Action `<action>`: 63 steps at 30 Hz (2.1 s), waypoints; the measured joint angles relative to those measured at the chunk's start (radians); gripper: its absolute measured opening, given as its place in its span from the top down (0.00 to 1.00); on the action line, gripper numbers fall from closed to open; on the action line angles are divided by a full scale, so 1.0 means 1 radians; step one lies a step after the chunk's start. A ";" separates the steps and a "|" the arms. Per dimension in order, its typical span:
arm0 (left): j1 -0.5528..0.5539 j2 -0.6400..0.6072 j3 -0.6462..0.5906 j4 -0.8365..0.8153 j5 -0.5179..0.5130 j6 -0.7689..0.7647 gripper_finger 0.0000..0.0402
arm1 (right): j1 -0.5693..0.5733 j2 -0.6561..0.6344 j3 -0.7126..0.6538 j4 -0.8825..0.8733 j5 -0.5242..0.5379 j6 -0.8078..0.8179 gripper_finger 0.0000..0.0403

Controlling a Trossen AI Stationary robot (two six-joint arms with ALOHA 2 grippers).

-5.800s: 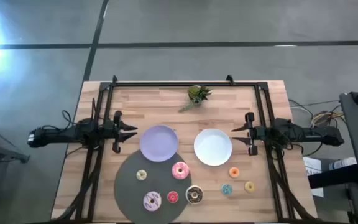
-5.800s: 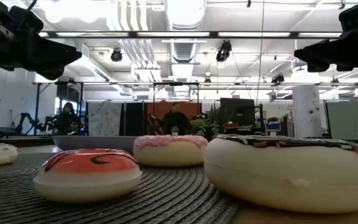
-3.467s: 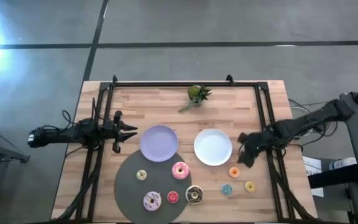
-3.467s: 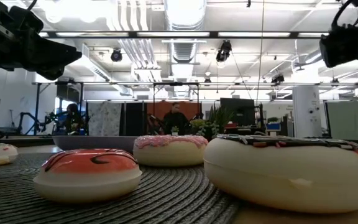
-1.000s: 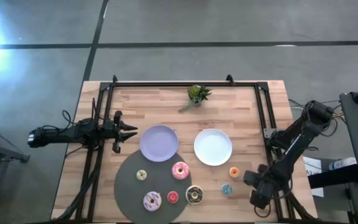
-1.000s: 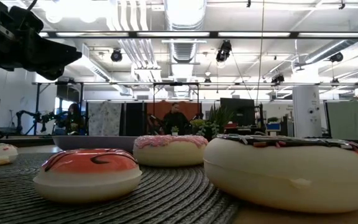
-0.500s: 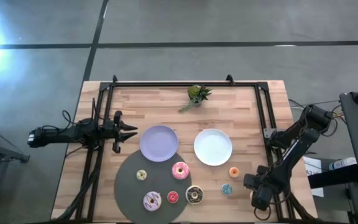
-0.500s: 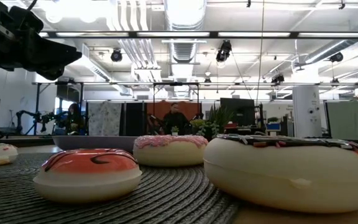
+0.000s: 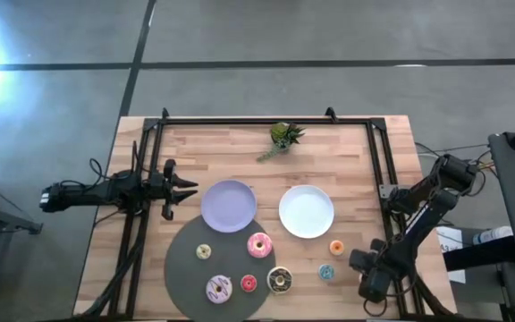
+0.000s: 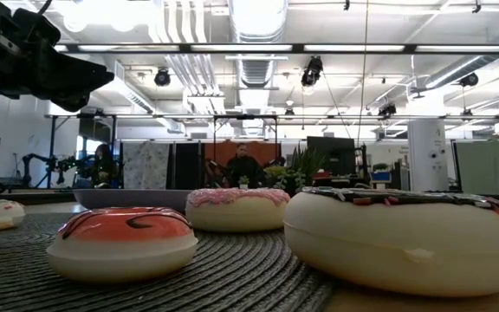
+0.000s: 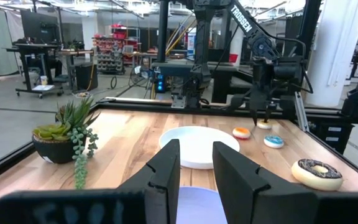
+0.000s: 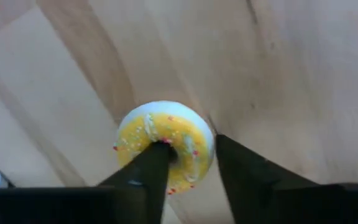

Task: Pick & Place donuts
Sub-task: Put the small yellow donut on the white plate

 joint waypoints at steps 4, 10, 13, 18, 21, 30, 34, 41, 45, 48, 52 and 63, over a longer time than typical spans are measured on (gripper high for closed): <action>0.000 0.000 0.000 0.000 0.000 0.000 0.82 | -0.022 -0.044 -0.005 0.019 0.056 0.031 0.93; 0.000 0.000 0.000 0.000 0.000 0.000 0.82 | -0.140 -0.202 0.001 -0.050 0.268 0.066 0.96; 0.000 0.000 0.000 0.000 0.000 0.000 0.82 | -0.273 -0.259 0.002 -0.084 0.325 -0.047 0.97; 0.000 0.000 0.000 0.000 0.000 0.000 0.82 | -0.548 -0.259 0.007 -0.065 0.298 -0.334 0.97; 0.000 0.000 0.000 0.000 0.000 0.000 0.82 | -0.673 -0.231 0.007 -0.045 0.254 -0.463 0.97; 0.000 0.000 0.000 0.000 0.000 0.000 0.82 | -0.763 -0.116 0.008 0.014 0.168 -0.624 0.96; 0.000 0.000 0.000 0.000 0.000 0.000 0.82 | -0.761 -0.067 0.025 0.024 0.163 -0.628 0.87; 0.000 0.000 0.000 0.000 0.000 0.000 0.82 | -0.758 -0.062 0.088 -0.028 0.171 -0.700 0.66; 0.000 0.002 0.000 0.000 0.000 0.000 0.82 | -0.744 -0.070 0.119 -0.096 0.222 -0.769 0.58; 0.000 0.002 0.000 0.000 0.000 0.000 0.82 | -0.726 -0.070 0.115 -0.118 0.300 -0.753 0.55; 0.000 0.002 0.000 0.000 0.000 0.000 0.82 | -0.720 -0.070 0.087 -0.117 0.380 -0.675 0.54; 0.000 0.002 0.000 0.001 -0.004 0.002 0.82 | -0.711 -0.074 0.098 -0.102 0.320 -0.705 0.54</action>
